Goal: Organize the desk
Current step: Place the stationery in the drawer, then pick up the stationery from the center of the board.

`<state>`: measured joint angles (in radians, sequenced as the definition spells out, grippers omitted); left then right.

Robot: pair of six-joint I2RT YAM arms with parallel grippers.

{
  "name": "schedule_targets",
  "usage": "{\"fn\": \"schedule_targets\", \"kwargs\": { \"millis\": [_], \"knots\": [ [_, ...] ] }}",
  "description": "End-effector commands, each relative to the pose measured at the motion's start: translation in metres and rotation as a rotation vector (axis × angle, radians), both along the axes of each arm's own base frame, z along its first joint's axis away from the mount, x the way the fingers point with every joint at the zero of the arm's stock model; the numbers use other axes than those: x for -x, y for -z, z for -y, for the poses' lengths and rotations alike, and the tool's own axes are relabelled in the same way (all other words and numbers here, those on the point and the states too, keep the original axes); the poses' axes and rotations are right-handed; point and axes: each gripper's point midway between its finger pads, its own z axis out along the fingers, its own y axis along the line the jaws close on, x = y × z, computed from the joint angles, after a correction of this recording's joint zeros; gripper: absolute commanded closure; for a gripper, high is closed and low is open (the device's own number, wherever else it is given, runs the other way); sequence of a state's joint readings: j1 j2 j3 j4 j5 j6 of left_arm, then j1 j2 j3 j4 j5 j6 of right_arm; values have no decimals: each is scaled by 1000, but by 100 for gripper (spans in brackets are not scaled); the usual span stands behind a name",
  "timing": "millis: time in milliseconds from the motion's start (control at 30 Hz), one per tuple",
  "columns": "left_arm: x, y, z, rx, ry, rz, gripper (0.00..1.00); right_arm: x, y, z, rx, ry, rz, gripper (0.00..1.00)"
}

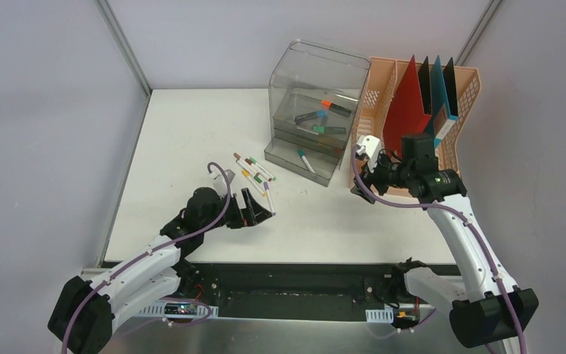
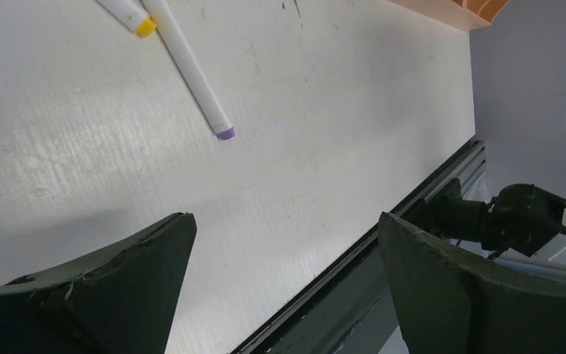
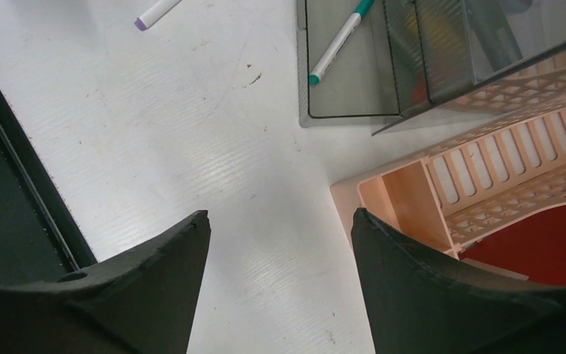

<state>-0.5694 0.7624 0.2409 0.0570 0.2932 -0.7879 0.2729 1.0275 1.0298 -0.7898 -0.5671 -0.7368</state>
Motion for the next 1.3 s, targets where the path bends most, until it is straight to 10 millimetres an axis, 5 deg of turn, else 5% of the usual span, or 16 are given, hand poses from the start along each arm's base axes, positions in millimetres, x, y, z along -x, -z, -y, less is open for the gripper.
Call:
{"fn": "schedule_targets", "kwargs": {
  "millis": [0, 533, 1267],
  "knots": [
    [-21, -20, 0, -42, -66, -4, 1, 11, -5, -2, -48, -46, -1, 27],
    [-59, -32, 3, -411, -317, -84, 3, 0, 14, 8, 12, 2, -33, 26],
    [-82, 30, 41, -818, -208, -244, 1, -3, 17, 11, 26, 15, -24, 25]
  ]
}}
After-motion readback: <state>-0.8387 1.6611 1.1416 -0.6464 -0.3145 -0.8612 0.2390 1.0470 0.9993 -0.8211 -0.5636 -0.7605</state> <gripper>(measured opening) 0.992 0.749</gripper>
